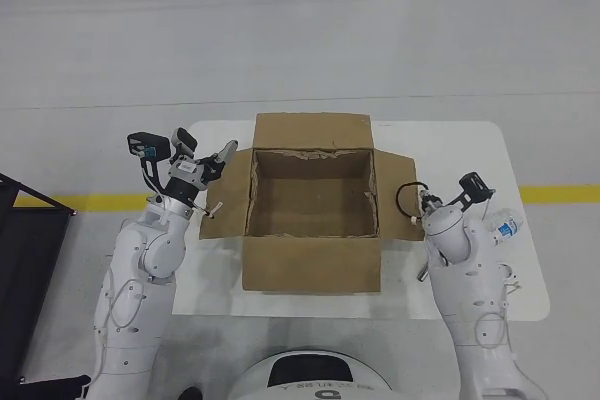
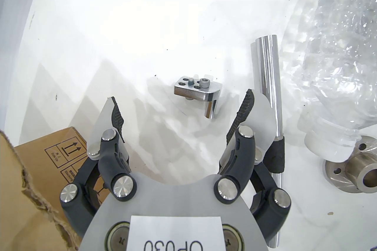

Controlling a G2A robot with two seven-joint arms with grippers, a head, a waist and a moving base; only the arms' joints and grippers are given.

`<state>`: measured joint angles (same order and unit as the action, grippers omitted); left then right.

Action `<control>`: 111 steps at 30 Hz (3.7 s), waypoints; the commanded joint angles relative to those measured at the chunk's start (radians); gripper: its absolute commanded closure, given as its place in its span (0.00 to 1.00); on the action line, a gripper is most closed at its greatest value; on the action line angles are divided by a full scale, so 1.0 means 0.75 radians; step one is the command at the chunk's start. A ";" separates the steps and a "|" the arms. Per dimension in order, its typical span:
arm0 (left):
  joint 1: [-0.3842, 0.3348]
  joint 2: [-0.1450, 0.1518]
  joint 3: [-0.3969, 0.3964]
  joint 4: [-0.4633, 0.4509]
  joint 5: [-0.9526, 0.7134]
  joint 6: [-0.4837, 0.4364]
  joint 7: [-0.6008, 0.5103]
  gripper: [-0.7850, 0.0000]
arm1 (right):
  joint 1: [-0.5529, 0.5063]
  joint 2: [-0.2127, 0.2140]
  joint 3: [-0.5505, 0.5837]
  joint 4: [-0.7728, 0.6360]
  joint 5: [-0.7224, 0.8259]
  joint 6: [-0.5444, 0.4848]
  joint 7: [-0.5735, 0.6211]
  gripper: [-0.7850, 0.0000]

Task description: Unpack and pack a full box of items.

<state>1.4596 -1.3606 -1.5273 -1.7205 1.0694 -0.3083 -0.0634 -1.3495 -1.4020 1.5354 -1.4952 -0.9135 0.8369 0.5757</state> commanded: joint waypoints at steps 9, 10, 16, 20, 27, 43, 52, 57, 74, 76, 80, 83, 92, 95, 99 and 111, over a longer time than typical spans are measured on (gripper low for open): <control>0.000 0.000 0.000 0.000 0.000 0.000 0.000 0.00 | 0.050 0.002 -0.003 0.079 0.001 0.017 0.012 0.65; 0.000 0.000 0.000 0.000 0.000 0.000 0.000 0.00 | 0.052 0.002 -0.002 0.083 0.004 0.015 0.011 0.68; 0.000 0.000 0.000 0.000 0.000 0.000 0.000 0.00 | 0.029 0.002 0.010 0.054 0.027 0.011 -0.012 1.00; 0.000 0.000 0.000 0.000 0.000 0.000 0.000 0.00 | -0.037 -0.001 0.053 -0.055 0.109 -0.029 -0.075 1.00; 0.000 0.000 0.000 0.000 0.000 0.000 0.000 0.00 | -0.214 -0.012 0.130 -0.277 0.281 -0.155 -0.254 1.00; 0.000 0.000 0.000 0.000 0.000 0.000 0.000 0.00 | -0.138 -0.021 0.023 -0.198 0.267 -0.154 -0.320 0.56; 0.000 0.000 0.000 0.000 0.000 0.000 0.000 0.00 | 0.029 -0.048 -0.066 0.052 0.205 0.028 -0.505 0.00; 0.000 0.000 0.000 0.000 0.000 0.000 0.000 0.00 | 0.046 -0.042 -0.081 0.111 0.153 0.026 -0.445 0.00; 0.000 0.000 0.000 0.000 0.000 0.000 0.000 0.00 | 0.184 -0.033 -0.182 0.302 -0.094 0.189 -0.223 0.10; 0.000 0.000 0.000 0.000 0.000 0.000 0.000 0.00 | 0.189 -0.032 -0.174 0.308 -0.094 0.194 -0.213 0.12; 0.000 0.000 0.000 0.000 0.000 0.000 0.000 0.00 | 0.200 -0.031 -0.163 0.325 -0.097 0.201 -0.201 0.53; 0.000 0.000 0.000 0.000 0.000 0.000 0.000 0.00 | 0.210 -0.030 -0.147 0.345 -0.091 0.203 -0.197 0.66; 0.000 0.000 0.000 0.000 0.000 0.000 0.000 0.00 | 0.153 -0.027 -0.090 0.260 -0.061 0.190 -0.224 1.00; 0.000 0.000 0.000 0.000 0.000 0.000 0.000 0.00 | 0.107 -0.027 -0.064 0.180 -0.031 0.172 -0.251 1.00; 0.000 0.000 0.000 0.000 0.000 0.000 0.000 0.00 | 0.023 -0.029 0.000 0.030 0.054 0.121 -0.304 1.00; 0.000 0.000 0.000 0.000 0.000 0.000 0.000 0.00 | -0.157 -0.050 0.176 -0.195 0.406 -0.103 -0.504 1.00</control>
<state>1.4596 -1.3606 -1.5273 -1.7205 1.0694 -0.3083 -0.0634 -1.4673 -1.4411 1.6684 -1.6450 -0.6056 0.7714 0.1873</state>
